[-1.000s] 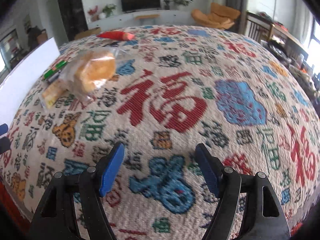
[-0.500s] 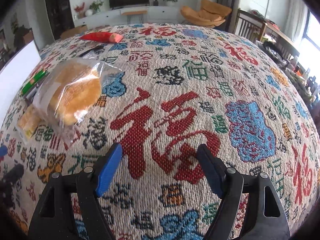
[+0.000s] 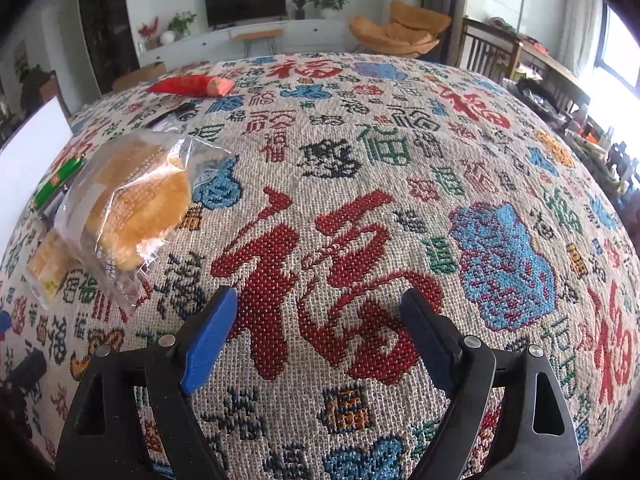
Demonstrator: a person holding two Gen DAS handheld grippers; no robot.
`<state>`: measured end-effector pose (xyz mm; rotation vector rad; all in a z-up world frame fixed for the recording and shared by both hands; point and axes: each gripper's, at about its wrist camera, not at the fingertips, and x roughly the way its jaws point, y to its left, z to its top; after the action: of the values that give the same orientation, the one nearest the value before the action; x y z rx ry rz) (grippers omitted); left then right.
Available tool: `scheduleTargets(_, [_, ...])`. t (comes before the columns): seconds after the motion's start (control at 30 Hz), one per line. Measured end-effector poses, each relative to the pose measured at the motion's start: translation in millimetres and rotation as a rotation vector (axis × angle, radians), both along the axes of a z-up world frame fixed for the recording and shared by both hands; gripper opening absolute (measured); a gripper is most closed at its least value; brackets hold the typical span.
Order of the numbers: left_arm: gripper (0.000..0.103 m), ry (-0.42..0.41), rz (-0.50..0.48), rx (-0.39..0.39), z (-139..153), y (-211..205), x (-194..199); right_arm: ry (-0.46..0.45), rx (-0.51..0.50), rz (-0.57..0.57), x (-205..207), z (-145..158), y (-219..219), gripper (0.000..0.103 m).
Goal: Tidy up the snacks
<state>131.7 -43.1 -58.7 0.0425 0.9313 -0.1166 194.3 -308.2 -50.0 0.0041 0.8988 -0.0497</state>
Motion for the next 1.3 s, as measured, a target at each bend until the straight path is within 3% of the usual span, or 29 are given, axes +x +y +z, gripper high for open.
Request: scheduleTargets(1.3, [0.103,0.0,0.0,-0.001,-0.1,-0.5,-0.9,0.005,0.022,0.014,1.3,-1.8,0.2,0.091])
